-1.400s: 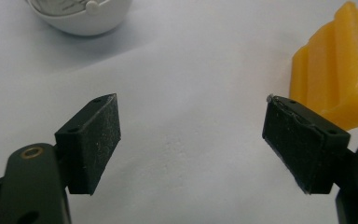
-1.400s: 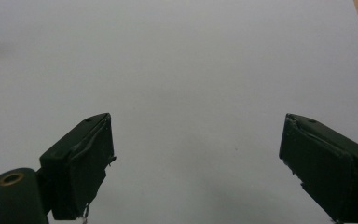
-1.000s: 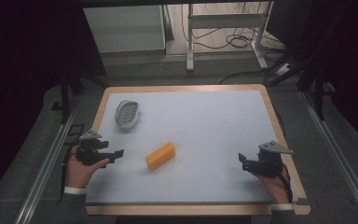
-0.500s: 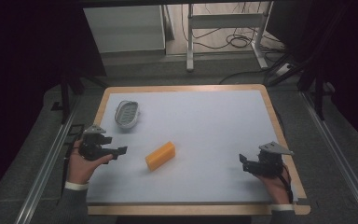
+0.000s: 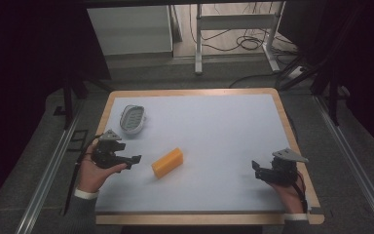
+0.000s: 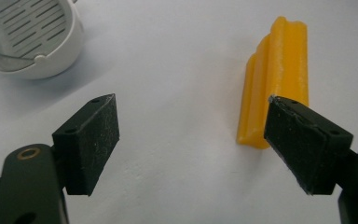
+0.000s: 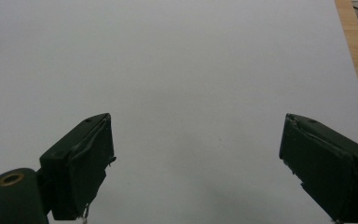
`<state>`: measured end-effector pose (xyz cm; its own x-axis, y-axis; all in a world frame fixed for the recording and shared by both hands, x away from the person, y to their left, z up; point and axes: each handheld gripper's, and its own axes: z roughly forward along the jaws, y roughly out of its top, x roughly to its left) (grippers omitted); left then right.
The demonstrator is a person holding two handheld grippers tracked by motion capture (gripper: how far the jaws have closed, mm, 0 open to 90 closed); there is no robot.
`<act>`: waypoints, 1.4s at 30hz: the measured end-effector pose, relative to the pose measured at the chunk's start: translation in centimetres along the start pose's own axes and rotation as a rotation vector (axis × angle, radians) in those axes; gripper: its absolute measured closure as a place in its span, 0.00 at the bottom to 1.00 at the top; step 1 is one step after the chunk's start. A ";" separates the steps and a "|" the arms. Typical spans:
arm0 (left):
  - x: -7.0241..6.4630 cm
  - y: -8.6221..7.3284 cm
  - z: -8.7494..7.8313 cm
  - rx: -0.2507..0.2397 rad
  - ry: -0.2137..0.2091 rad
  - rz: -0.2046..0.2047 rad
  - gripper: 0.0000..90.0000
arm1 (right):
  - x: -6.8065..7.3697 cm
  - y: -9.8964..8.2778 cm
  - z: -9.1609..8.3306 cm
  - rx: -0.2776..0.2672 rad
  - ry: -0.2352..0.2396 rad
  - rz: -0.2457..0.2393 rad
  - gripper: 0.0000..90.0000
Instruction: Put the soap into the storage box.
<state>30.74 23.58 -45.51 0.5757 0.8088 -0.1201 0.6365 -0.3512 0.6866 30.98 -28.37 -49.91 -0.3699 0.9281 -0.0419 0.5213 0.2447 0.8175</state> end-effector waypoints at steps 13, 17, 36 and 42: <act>-1.9 1.4 1.0 0.046 -0.029 0.067 0.23 | -0.1 0.0 0.0 0.003 -0.006 0.001 0.11; -2.6 1.8 1.4 0.061 -0.034 0.088 0.23 | -0.1 0.0 0.0 0.002 -0.003 0.003 0.11; -5.3 3.5 3.6 0.122 -0.063 0.171 0.22 | -0.1 0.0 -0.2 -0.011 -0.007 0.015 0.11; -5.9 3.9 5.0 0.161 -0.088 0.189 0.22 | 0.0 0.1 -0.4 -0.030 -0.021 0.011 0.11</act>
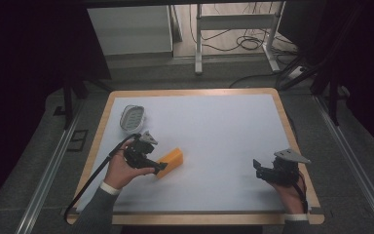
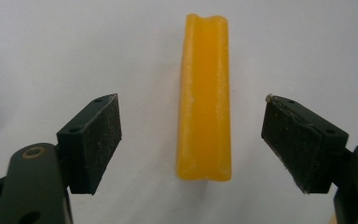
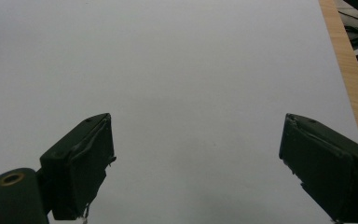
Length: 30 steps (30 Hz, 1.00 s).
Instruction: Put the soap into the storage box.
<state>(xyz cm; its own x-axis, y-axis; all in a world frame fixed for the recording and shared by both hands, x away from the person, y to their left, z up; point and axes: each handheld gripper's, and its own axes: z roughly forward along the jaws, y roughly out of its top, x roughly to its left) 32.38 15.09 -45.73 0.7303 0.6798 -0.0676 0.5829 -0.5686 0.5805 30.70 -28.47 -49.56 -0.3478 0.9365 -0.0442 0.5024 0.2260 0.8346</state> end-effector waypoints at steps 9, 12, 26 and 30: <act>-0.2 0.7 2.0 0.056 -0.015 0.009 0.23 | 0.1 -0.1 0.2 0.010 -0.008 -0.001 0.11; -0.1 0.8 2.8 0.079 -0.019 0.004 0.24 | 0.1 -0.2 0.2 0.011 -0.010 0.001 0.11; 0.0 0.8 4.9 0.153 -0.025 -0.013 0.37 | 0.1 -0.3 0.3 0.015 -0.016 0.002 0.11; 0.2 0.9 5.4 0.155 -0.027 -0.039 0.45 | 0.2 -0.3 0.3 0.017 -0.018 -0.003 0.11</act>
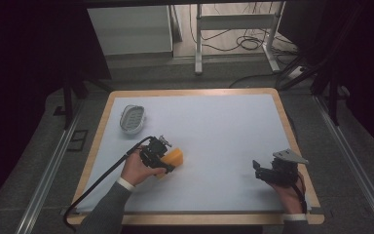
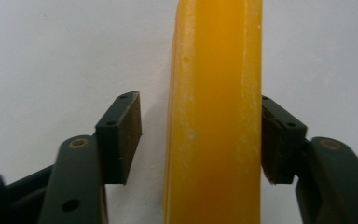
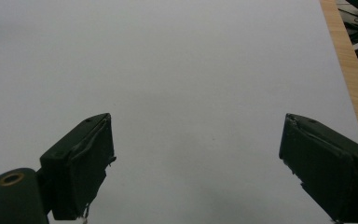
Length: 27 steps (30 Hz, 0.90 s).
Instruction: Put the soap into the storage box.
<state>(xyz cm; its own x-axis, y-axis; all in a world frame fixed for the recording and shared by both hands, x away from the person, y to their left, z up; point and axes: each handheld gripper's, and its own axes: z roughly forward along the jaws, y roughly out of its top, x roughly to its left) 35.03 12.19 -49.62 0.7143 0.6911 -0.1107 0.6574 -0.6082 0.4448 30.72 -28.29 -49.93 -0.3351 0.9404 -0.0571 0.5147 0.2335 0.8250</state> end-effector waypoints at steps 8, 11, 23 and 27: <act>-0.4 0.1 0.3 -0.006 0.005 0.015 0.66 | 0.0 0.0 0.0 0.001 0.000 -0.002 0.11; -0.5 0.2 0.2 0.003 0.012 0.024 0.66 | 0.0 0.0 0.0 0.001 -0.003 0.000 0.11; 0.1 0.2 -1.3 -0.047 -0.029 0.010 0.68 | -0.1 0.0 -0.2 -0.013 -0.002 -0.003 0.11; 0.9 0.3 -2.1 -0.048 -0.065 -0.012 0.68 | -0.2 0.0 -0.2 -0.013 -0.003 0.001 0.11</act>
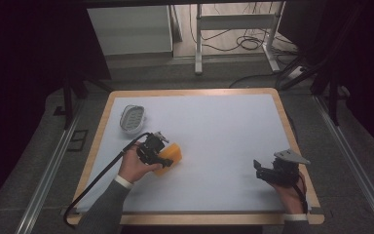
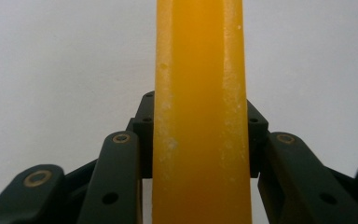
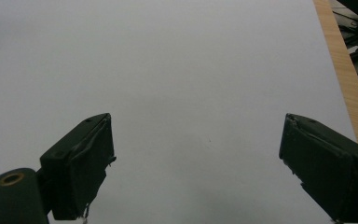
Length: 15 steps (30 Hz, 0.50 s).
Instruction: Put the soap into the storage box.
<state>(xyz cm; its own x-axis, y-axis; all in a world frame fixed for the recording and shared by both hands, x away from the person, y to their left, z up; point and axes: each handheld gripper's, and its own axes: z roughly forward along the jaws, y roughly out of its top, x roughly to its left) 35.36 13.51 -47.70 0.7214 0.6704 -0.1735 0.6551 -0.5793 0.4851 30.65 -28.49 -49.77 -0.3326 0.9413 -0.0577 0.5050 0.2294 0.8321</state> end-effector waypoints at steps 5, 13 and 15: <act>0.7 0.2 -1.2 -0.026 0.001 -0.034 0.68 | -0.3 -0.1 0.1 0.001 0.020 0.024 0.11; 1.7 0.3 -3.4 -0.060 0.041 -0.064 0.68 | -0.9 0.0 -0.5 -0.019 0.028 0.048 0.11; 1.8 0.3 -3.5 -0.062 0.043 -0.064 0.68 | -0.9 0.1 -0.5 -0.021 0.027 0.050 0.11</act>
<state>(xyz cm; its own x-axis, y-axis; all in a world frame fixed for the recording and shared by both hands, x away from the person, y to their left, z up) 36.07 16.13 -44.87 0.6673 0.7252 -0.1699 0.6835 -0.5055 0.5266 30.59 -29.46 -49.41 -0.3291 0.9443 -0.0008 0.5045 0.1765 0.8452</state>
